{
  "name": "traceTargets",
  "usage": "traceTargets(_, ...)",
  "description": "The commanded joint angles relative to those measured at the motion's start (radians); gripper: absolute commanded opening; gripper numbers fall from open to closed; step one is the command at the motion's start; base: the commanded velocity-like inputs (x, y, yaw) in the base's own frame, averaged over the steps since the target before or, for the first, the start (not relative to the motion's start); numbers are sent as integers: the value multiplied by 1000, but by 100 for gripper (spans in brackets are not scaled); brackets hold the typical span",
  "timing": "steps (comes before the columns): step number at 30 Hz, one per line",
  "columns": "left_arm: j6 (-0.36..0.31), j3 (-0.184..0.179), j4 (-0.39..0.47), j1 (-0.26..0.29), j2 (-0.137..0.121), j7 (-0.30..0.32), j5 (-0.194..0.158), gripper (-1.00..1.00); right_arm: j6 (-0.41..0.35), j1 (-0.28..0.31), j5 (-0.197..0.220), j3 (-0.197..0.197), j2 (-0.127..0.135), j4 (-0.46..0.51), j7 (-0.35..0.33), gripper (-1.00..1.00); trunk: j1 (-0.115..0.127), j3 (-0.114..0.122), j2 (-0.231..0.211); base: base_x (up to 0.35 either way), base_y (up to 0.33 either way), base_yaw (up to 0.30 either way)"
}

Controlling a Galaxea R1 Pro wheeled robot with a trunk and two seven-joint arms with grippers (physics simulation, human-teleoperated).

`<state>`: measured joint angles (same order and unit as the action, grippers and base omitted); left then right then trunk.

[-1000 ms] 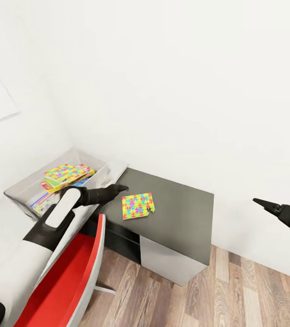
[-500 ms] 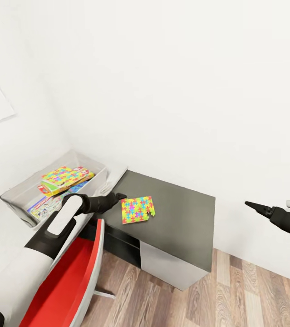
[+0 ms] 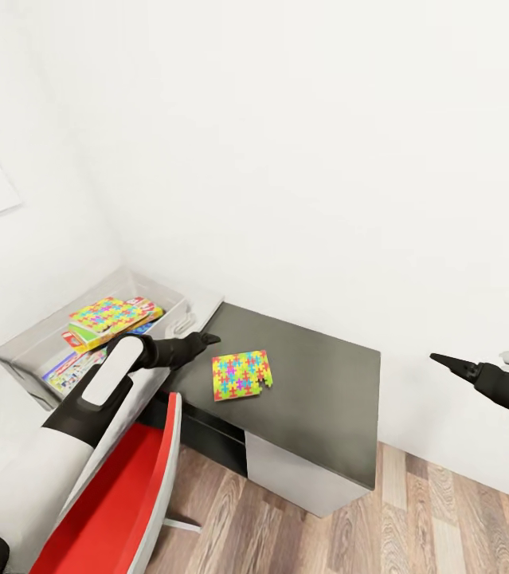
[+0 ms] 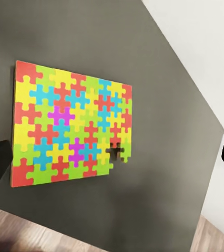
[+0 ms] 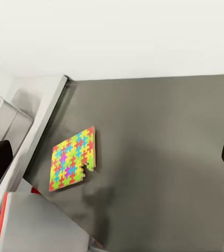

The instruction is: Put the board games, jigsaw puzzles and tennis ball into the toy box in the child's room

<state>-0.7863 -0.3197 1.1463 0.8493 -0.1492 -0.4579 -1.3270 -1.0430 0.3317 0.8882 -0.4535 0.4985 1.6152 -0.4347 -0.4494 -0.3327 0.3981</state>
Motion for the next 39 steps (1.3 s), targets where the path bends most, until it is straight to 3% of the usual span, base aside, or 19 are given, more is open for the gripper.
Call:
traceTargets(1,0,-2,1,2,-1,-10,-11,100,-4,1,-9,-2,0,0,-10,100,-1,-2,2,9,0,0)
traceTargets(39,-7,-9,-101,5,1,2,-12,100,-4,1,-9,-5,2,0,-11,100,-1,-2,2,47,0,0)
